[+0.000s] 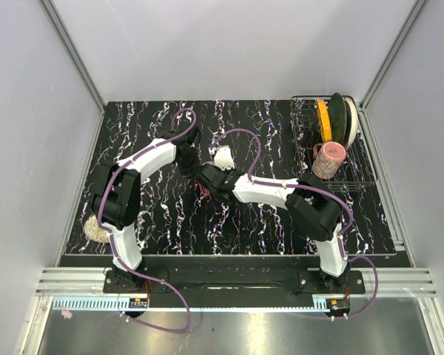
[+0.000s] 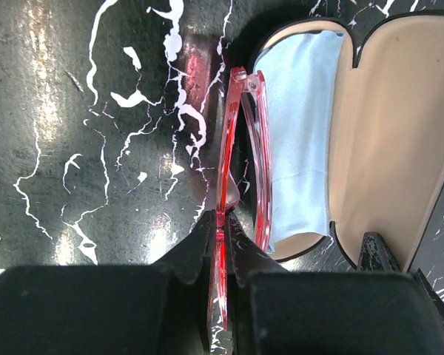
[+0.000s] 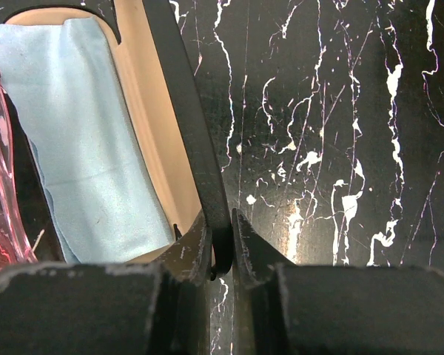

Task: Organize the sunglasses

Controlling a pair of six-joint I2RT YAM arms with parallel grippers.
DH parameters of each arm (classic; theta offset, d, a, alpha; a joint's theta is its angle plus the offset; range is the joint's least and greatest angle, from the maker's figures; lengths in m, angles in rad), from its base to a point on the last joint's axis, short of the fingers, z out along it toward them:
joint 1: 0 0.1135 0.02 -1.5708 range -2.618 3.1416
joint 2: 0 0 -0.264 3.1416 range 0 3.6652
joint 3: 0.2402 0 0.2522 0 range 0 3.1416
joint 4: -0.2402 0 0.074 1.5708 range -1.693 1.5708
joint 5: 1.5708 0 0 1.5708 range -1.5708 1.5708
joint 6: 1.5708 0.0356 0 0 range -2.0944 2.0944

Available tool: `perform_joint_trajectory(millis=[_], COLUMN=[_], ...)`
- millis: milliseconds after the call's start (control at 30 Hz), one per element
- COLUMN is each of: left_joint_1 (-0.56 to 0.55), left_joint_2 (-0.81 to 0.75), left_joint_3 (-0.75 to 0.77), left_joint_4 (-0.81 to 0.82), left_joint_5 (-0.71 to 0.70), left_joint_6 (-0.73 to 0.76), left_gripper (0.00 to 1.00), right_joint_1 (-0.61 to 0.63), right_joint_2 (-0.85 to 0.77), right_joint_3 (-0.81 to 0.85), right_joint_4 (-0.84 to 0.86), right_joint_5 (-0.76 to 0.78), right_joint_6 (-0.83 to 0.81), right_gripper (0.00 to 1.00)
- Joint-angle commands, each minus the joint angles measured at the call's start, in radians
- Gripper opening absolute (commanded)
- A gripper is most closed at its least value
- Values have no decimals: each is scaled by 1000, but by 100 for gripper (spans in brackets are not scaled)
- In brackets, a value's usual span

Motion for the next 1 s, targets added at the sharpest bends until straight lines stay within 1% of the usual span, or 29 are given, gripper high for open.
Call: perform_joint_trajectory(millis=[0, 133, 267, 433, 633, 767, 800, 967], left_joint_1=[-5, -5, -5, -5, -5, -12, -12, -21], left_joint_2=[-42, -16, 10, 36, 53, 60, 60, 63], left_joint_3=[50, 54, 77, 105, 97, 96, 97, 114], left_joint_4=[-19, -17, -17, -17, -17, -15, -11, -8], left_joint_5=[-37, -20, -16, -14, -17, -16, -16, -14], left_joint_6=[-7, -31, -44, -50, -48, -41, -41, -38], left_gripper=[0, 1, 6, 7, 8, 13, 16, 21], right_joint_1=[-3, -2, -2, -3, -2, -2, -3, -3], right_joint_2=[16, 16, 14, 16, 16, 17, 17, 17], right_joint_3=[5, 5, 0, -4, -4, -4, -6, -4], right_joint_4=[33, 35, 39, 42, 47, 47, 49, 49], right_joint_5=[14, 11, 6, 2, 2, -9, -9, -17], right_joint_6=[18, 17, 17, 21, 23, 23, 23, 24], right_gripper=[6, 6, 6, 6, 6, 6, 6, 6])
